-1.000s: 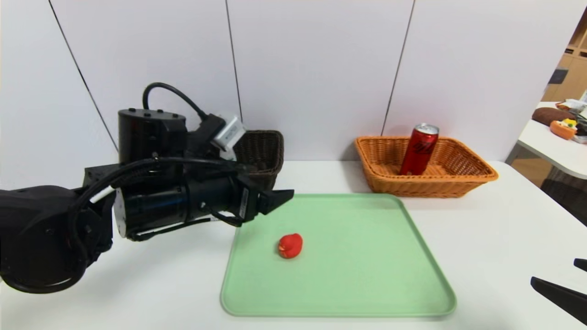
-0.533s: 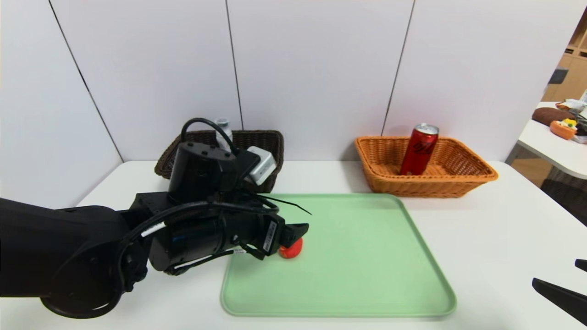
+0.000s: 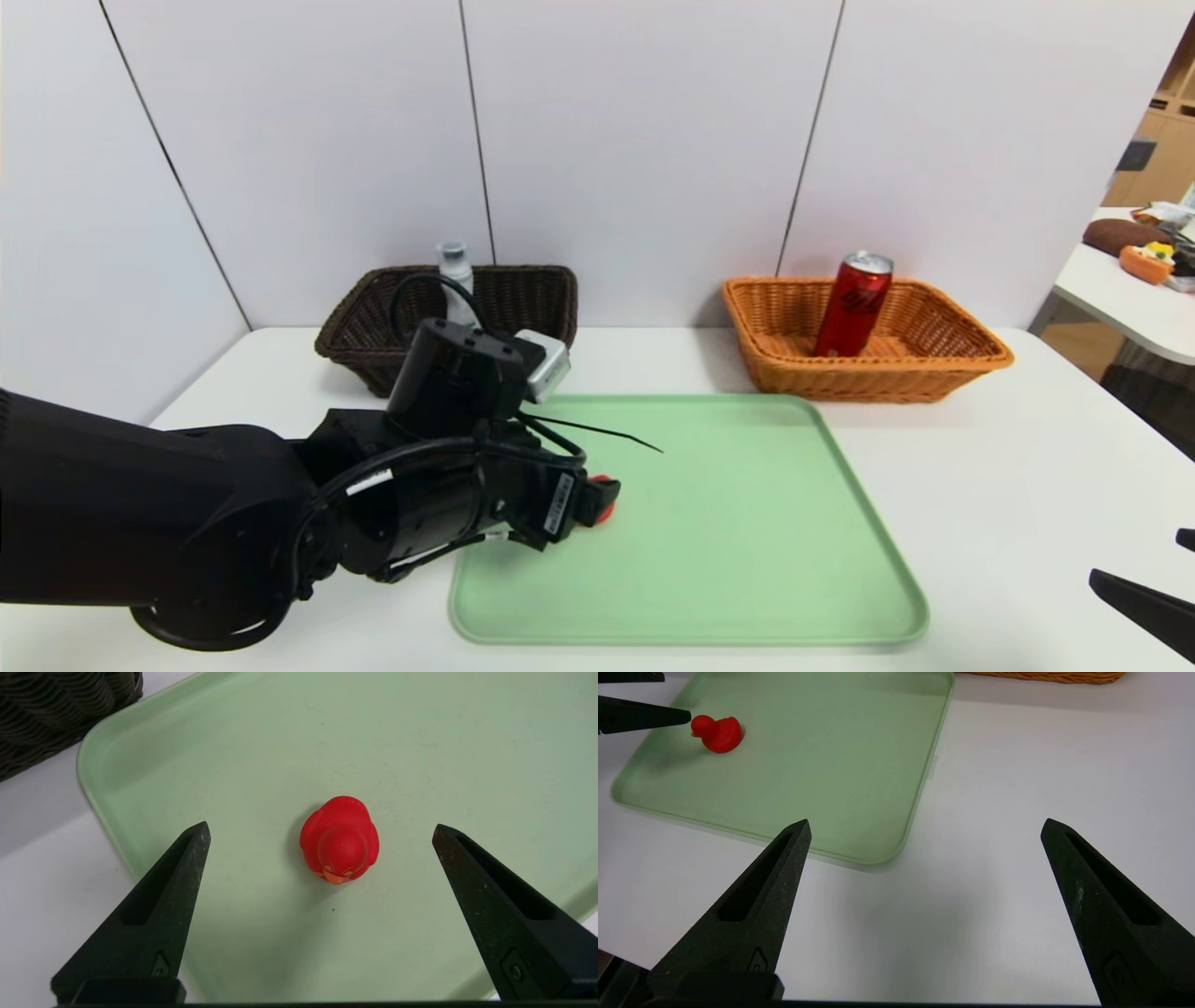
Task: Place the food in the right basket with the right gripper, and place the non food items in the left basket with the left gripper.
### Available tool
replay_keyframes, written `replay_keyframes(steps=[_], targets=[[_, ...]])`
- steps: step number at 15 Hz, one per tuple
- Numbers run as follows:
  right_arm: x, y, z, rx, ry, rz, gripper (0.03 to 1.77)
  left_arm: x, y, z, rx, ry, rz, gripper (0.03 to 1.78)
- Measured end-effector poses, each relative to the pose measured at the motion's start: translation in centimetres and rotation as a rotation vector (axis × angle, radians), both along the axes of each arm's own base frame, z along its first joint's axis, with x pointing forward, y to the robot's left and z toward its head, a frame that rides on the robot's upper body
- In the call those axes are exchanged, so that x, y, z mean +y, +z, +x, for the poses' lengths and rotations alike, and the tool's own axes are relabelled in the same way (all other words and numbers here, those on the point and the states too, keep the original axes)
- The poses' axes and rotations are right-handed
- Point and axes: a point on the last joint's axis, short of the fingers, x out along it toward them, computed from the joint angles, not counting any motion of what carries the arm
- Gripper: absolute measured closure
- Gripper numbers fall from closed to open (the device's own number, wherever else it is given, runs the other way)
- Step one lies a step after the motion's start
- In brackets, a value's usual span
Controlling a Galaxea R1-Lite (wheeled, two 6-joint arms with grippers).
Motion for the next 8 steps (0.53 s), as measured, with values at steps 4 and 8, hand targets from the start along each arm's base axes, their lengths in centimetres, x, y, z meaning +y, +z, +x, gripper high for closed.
replay_keyframes(steps=[4,8], targets=[[0.0,0.0,-0.2,-0.006,0.0,0.0,0.1,-0.5,0.7,0.2,0.063,0.047,0.012,0.12],[0.0,0.0,-0.2,-0.01,0.001,0.0,0.1,-1.3,1.8,0.2,0.112,0.048,0.028,0.12]])
